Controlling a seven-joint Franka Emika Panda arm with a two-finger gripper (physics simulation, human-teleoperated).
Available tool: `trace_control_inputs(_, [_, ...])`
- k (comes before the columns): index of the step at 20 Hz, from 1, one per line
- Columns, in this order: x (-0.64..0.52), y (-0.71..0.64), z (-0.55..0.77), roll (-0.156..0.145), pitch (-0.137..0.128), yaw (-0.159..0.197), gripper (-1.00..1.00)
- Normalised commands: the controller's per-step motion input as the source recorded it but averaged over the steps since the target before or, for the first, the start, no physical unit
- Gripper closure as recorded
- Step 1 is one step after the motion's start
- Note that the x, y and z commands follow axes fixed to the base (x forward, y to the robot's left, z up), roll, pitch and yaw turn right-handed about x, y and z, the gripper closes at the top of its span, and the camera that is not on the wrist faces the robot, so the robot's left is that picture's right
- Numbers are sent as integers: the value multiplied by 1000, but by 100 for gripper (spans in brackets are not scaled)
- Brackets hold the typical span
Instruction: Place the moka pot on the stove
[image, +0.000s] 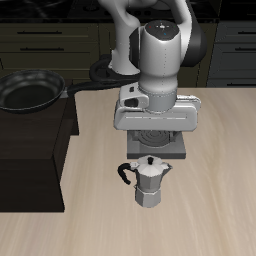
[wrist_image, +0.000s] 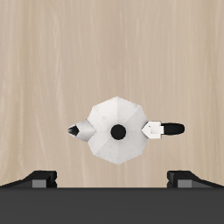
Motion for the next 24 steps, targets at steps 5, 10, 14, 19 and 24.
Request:
trace_control_inputs(5, [56,-94,-181,-11,22,-18,-100])
trace_control_inputs(10, [-23,63,-121,18,7,5,-100])
trace_control_inputs(14, [-26,28,-187,7,22,17,-100])
trace_control_inputs(19, [-24,-44,-153,-4,13,10,-100])
trace_control_inputs(24, [6,-151,-171,-20,26,30,-100])
